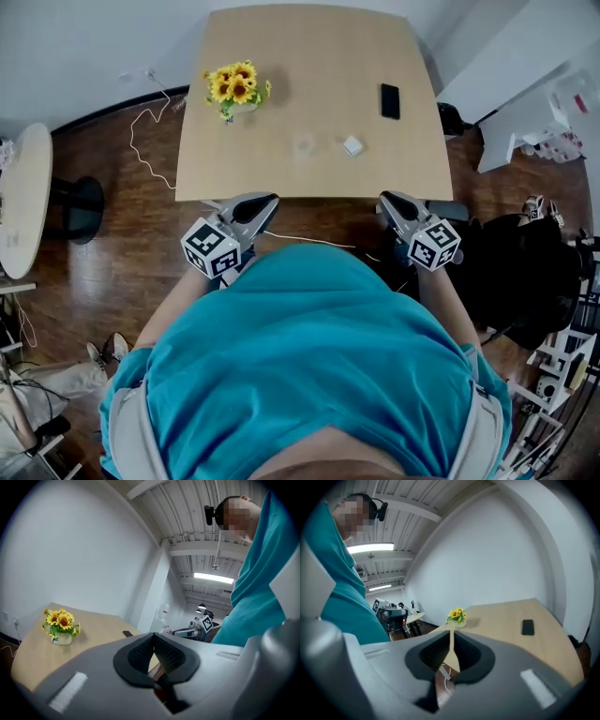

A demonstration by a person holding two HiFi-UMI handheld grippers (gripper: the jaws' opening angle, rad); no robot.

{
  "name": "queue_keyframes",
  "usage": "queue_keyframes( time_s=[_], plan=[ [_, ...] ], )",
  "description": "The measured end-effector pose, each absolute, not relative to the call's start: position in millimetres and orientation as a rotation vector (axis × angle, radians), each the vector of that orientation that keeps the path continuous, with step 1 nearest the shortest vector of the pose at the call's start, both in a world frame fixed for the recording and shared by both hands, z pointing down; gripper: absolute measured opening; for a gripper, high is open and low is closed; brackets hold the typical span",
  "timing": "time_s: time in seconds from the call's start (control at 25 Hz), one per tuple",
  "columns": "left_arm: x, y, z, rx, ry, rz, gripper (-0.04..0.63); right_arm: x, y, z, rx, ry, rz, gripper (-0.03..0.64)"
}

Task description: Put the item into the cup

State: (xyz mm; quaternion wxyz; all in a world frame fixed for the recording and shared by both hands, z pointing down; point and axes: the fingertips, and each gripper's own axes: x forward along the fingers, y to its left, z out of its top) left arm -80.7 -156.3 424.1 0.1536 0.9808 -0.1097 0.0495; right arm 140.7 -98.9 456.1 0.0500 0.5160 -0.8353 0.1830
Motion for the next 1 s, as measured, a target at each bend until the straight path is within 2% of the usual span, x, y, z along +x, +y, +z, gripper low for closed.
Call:
queue_keyframes(
  time_s=[0.44, 0.68, 0.8, 1.0],
  plan=[
    [-35.1, -223.3, 425.0, 2.749, -0.639, 0.183, 0.003, 200.0, -218.1, 535.8, 1.313, -2.532, 0.647, 0.114],
    [-10.0, -233.5, 431.0, 2.692, -0.73, 0.213, 0.003, 227.2, -279.1, 603.4, 1.215, -2.419, 0.743, 0.14],
    [-7.5, -234.0, 441.6, 2.694, -0.715, 0.269, 0.003, 226.4, -294.0, 630.0, 1.167, -2.355, 0.81, 0.19],
    [-11.9, -259.8, 466.8, 2.695, -0.668, 0.295, 0.003, 217.7, -306.1, 663.2, 1.098, -2.237, 0.798, 0.193]
  ],
)
